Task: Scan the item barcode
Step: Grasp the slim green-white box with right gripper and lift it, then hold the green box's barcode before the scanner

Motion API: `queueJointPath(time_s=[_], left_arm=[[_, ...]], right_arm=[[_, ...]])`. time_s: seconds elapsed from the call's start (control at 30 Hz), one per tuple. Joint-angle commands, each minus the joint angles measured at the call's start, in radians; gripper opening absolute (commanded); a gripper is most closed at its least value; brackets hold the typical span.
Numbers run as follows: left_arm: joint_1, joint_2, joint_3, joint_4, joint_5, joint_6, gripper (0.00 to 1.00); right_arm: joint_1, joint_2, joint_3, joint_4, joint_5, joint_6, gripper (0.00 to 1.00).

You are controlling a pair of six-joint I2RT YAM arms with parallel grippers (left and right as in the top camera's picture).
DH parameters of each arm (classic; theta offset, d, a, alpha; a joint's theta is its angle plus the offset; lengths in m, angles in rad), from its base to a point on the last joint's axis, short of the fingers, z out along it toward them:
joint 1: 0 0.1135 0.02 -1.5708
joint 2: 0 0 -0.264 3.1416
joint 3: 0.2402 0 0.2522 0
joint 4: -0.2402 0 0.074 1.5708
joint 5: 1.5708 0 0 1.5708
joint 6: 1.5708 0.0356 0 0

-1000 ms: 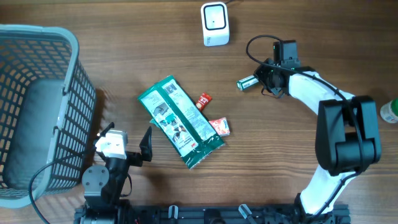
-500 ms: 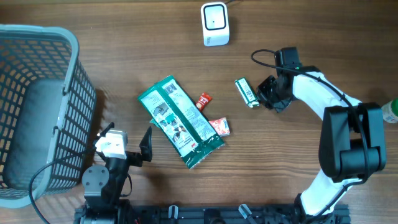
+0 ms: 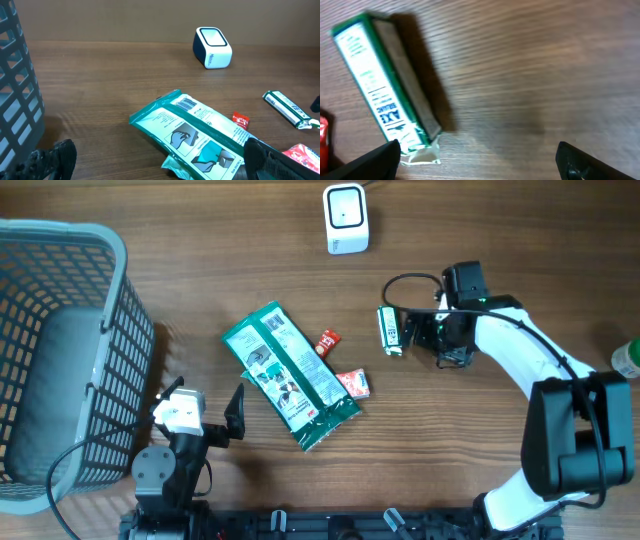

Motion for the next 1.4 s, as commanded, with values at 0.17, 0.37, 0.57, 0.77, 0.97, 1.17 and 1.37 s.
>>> queueJointPath(time_s=[0.17,0.37,0.57,0.77,0.97,1.17,1.37], left_arm=[[-0.003,-0.003,-0.004,0.0,0.009,-0.01,1.0],[-0.003,-0.003,-0.004,0.0,0.009,-0.01,1.0],[-0.003,-0.003,-0.004,0.0,0.009,-0.01,1.0],[-0.003,-0.003,-0.004,0.0,0.009,-0.01,1.0],[-0.003,-0.003,-0.004,0.0,0.009,-0.01,1.0],[-0.003,-0.003,-0.004,0.0,0.009,-0.01,1.0],[-0.003,-0.003,-0.004,0.0,0.009,-0.01,1.0]], right_arm=[[0.161,0.026,-0.004,0.121,0.1,-0.134,1.0],[0.198,0.152,-0.005,0.215,0.402,-0.134,1.0],[0.198,0.213,-0.008,0.222,0.359,-0.133,0.54],[0.198,0.219,-0.007,0.153,0.204,-0.133,1.0],[0.198,0.219,-0.028,0.106,0.233,-0.134,1.0],[0.198,0.219,-0.06,0.165,0.254,-0.13,0.39],[0.198,0.218,-0.04,0.143,0.228,-0.126,0.22]])
